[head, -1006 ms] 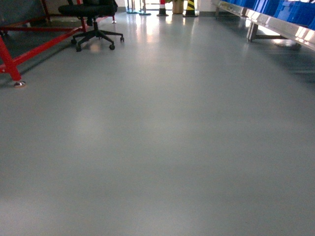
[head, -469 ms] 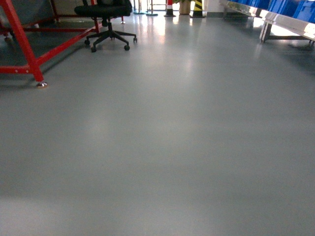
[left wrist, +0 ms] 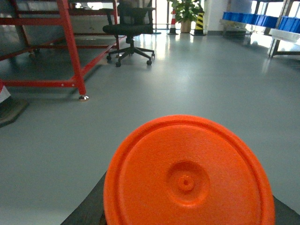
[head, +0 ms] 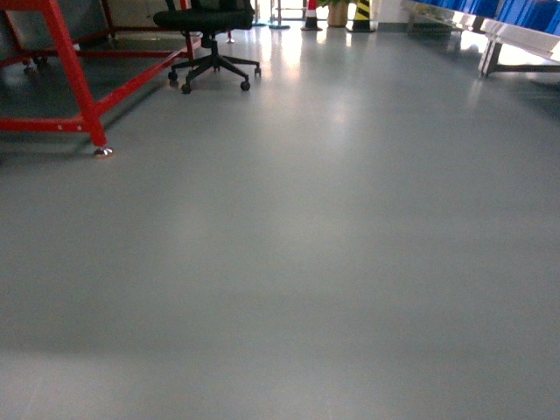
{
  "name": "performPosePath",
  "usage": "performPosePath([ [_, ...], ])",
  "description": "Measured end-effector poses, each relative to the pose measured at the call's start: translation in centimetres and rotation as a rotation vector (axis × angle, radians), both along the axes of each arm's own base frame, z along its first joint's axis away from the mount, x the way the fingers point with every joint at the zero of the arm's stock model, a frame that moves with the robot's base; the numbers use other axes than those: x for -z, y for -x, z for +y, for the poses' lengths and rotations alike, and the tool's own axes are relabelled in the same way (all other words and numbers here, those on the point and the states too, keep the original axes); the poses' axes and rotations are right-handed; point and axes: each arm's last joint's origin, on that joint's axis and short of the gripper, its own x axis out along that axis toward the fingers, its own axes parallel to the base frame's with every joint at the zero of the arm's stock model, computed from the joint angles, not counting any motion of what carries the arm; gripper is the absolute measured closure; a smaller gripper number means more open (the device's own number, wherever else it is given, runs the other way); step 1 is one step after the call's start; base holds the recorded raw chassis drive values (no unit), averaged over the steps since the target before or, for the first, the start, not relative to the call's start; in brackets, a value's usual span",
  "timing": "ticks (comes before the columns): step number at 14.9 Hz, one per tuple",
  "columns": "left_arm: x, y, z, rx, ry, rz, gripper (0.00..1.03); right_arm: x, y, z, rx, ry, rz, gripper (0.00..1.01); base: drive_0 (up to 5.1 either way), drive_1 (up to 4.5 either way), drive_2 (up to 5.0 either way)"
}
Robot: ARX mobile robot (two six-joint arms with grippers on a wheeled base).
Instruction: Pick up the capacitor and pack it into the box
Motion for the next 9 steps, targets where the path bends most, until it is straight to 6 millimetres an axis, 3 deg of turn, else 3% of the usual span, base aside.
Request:
performPosePath([
  [9,-0.02,0.00,0.00,0.001,0.000,-0.002,0.59,0.00,0.00,0.00,0.000,0.000,0.000,0.03,-4.9,2.49,2.5],
])
